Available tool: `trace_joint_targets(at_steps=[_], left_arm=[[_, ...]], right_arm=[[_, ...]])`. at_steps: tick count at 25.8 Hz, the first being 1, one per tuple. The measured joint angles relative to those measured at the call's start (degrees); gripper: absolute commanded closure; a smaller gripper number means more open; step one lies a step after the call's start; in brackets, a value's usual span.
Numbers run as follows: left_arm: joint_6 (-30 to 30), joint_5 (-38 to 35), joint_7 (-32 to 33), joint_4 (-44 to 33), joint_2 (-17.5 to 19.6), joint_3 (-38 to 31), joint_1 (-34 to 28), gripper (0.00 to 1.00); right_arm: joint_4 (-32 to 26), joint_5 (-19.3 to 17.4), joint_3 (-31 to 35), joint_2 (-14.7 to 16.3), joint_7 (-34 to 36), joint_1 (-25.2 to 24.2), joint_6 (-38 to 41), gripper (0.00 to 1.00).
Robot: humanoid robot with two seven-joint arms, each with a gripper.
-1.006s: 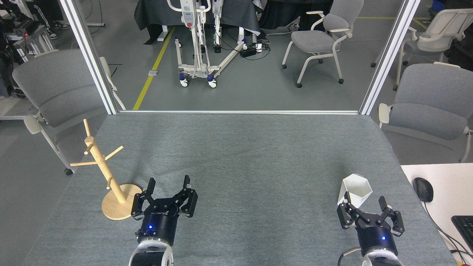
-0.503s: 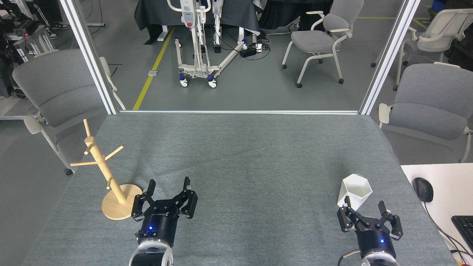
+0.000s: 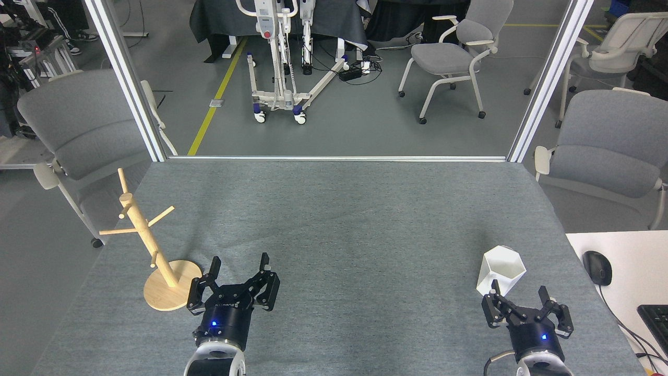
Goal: Hang cup on storage rack
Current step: 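Position the right gripper around the white hexagonal cup, then close the right gripper on the white cup's rim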
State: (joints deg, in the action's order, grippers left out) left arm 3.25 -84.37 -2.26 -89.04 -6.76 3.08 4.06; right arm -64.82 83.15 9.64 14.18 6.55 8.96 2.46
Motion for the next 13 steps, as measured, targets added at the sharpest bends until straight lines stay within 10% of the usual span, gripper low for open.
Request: trace_joint_targets(at_steps=[13], left_arm=[[-0.1, 0.0, 0.0, 0.4, 0.1, 0.0, 0.3, 0.0]], right_arm=[[7.7, 0.1, -1.6, 0.5, -0.1, 7.1, 0.1, 0.0]])
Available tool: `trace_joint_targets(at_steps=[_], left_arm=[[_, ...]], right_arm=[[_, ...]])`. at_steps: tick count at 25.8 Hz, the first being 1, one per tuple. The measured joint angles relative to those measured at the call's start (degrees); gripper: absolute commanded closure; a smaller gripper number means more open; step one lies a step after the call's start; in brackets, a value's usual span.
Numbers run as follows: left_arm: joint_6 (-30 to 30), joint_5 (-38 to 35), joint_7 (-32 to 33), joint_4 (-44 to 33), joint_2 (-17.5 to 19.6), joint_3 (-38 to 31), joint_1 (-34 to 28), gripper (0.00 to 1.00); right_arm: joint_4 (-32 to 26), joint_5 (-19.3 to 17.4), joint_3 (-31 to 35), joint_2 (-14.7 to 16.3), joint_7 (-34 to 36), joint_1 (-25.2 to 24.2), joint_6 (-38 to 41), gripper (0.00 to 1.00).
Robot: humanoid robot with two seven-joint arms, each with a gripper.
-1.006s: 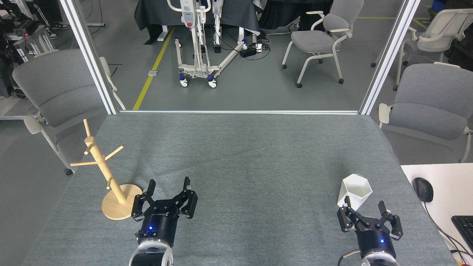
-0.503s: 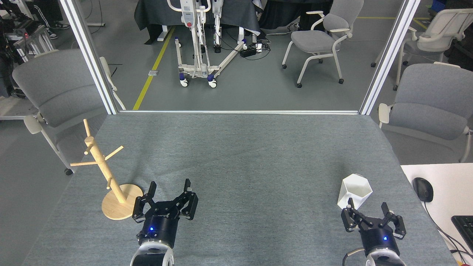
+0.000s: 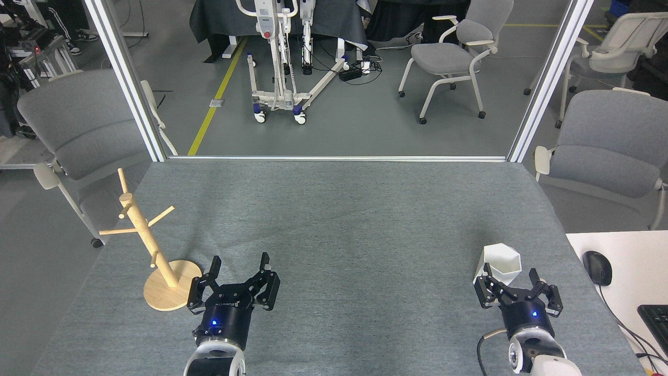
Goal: Hang cup on storage rack
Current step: 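Close the right gripper on the white cup's rim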
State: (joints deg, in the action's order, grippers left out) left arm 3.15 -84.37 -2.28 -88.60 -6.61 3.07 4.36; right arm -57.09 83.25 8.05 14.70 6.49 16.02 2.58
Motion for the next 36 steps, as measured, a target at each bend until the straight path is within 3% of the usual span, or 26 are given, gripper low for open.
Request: trace_joint_targets(at_steps=[36], left_arm=[[0.1, 0.0, -0.1, 0.0, -0.2, 0.0, -0.2, 0.0]], right_arm=[[3.9, -0.3, -1.5, -2.7, -0.1, 2.1, -4.2, 0.0]])
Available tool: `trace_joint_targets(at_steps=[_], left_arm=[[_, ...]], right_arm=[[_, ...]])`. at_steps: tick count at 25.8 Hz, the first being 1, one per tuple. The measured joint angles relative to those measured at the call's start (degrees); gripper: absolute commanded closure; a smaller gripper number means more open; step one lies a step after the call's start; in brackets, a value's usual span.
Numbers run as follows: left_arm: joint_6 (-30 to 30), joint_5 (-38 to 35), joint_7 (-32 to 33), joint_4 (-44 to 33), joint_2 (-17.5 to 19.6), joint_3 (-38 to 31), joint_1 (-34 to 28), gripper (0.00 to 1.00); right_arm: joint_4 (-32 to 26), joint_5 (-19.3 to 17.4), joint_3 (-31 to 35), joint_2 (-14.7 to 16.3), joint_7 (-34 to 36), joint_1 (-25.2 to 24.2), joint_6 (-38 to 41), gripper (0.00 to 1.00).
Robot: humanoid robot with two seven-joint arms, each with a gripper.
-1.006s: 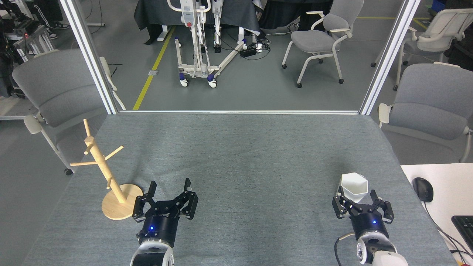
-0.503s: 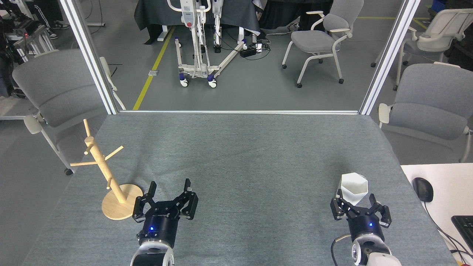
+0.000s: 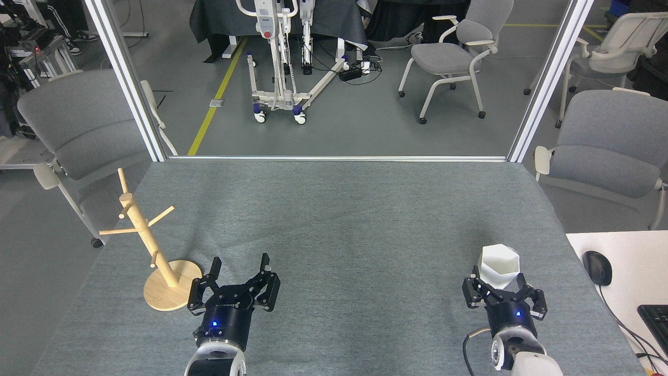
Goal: Hang cup on storage rack
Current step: 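Close the right gripper on the white cup's rim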
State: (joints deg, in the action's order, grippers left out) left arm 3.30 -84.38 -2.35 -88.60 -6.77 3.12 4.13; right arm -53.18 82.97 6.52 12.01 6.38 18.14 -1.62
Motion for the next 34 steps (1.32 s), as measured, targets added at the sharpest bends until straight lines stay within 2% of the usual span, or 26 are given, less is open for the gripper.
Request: trace_joint_targets(at_steps=[14, 27, 34], left_arm=[[-0.3, 0.0, -0.1, 1.2, -0.1, 0.0, 0.6, 0.0], [-0.3, 0.0, -0.1, 1.3, 0.0, 0.0, 0.7, 0.0], [-0.3, 0.0, -0.1, 1.3, 0.0, 0.0, 0.7, 0.0]], right_arm=[[3.3, 0.0, 0.3, -0.6, -0.2, 3.1, 0.0, 0.0], [5.2, -1.0, 0.9, 0.2, -0.3, 5.1, 0.2, 0.0], [6.8, -1.2, 1.0, 0.7, -3.0, 6.5, 0.2, 0.0]])
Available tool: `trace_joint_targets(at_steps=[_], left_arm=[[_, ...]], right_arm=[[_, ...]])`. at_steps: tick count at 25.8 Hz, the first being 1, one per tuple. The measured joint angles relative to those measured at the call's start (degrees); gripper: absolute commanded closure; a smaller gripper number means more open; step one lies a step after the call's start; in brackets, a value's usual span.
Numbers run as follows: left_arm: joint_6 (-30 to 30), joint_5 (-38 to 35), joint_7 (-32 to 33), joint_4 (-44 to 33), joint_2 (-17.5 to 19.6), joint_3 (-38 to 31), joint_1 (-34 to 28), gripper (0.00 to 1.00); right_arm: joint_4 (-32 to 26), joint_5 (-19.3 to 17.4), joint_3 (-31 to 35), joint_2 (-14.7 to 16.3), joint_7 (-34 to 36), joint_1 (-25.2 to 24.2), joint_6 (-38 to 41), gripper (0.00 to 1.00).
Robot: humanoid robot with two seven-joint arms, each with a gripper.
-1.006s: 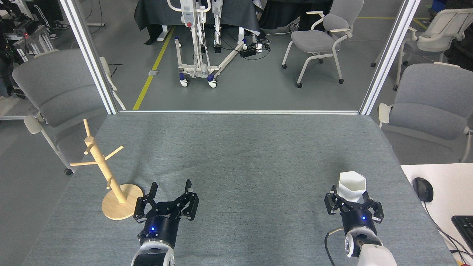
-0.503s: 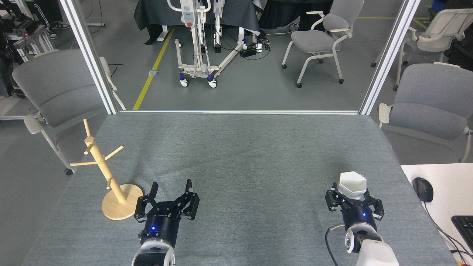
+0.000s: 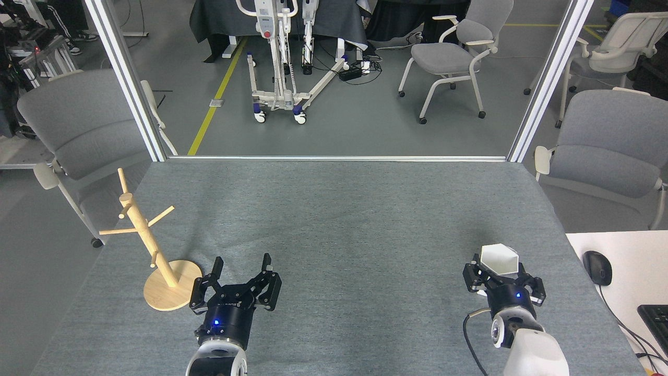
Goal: Hang cup on storage rack
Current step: 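Close the right gripper on the white cup's rim, then lift the cup and carry it toward the left gripper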
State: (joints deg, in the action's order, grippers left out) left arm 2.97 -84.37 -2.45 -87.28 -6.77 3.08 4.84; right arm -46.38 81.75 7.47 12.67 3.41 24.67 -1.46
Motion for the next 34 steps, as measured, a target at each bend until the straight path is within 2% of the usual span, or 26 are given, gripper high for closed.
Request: trace_joint_targets(at_steps=[9, 11, 14, 17, 18, 20, 28, 31, 34], left_arm=[[0.0, 0.0, 0.0, 0.0, 0.0, 0.0, 0.1, 0.0], [0.0, 0.0, 0.0, 0.0, 0.0, 0.0, 0.1, 0.0], [0.0, 0.0, 0.0, -0.1, 0.0, 0.0, 0.1, 0.0], [0.0, 0.0, 0.0, -0.2, 0.0, 0.0, 0.0, 0.0], [0.0, 0.0, 0.0, -0.2, 0.0, 0.0, 0.0, 0.0], [0.0, 0.0, 0.0, -0.2, 0.0, 0.0, 0.0, 0.0], [0.0, 0.0, 0.0, -0.3, 0.0, 0.0, -0.1, 0.0], [0.0, 0.0, 0.0, -0.3, 0.0, 0.0, -0.2, 0.0], [-0.1, -0.1, 0.0, -0.4, 0.1, 0.1, -0.2, 0.0]], right_arm=[[0.8, 0.0, 0.0, 0.3, -0.6, 0.3, 0.1, 0.03], [0.9, 0.0, 0.0, 0.3, -0.6, 0.3, 0.1, 0.16], [1.0, 0.0, 0.0, 0.3, -0.6, 0.3, 0.1, 0.42], [1.0, 0.1, 0.0, 0.3, -0.6, 0.3, 0.3, 0.54], [1.0, 0.1, 0.0, 0.4, -0.6, 0.3, 0.3, 0.62], [1.0, 0.2, 0.0, 0.4, -0.6, 0.3, 0.5, 0.69], [-1.6, 0.3, -0.6, 1.1, -0.6, 0.1, 3.4, 0.69], [-6.8, 0.0, -0.7, 2.5, -0.6, -0.4, 4.2, 0.67], [-15.0, -0.4, -0.8, 2.9, -2.1, -2.3, 3.3, 0.67]])
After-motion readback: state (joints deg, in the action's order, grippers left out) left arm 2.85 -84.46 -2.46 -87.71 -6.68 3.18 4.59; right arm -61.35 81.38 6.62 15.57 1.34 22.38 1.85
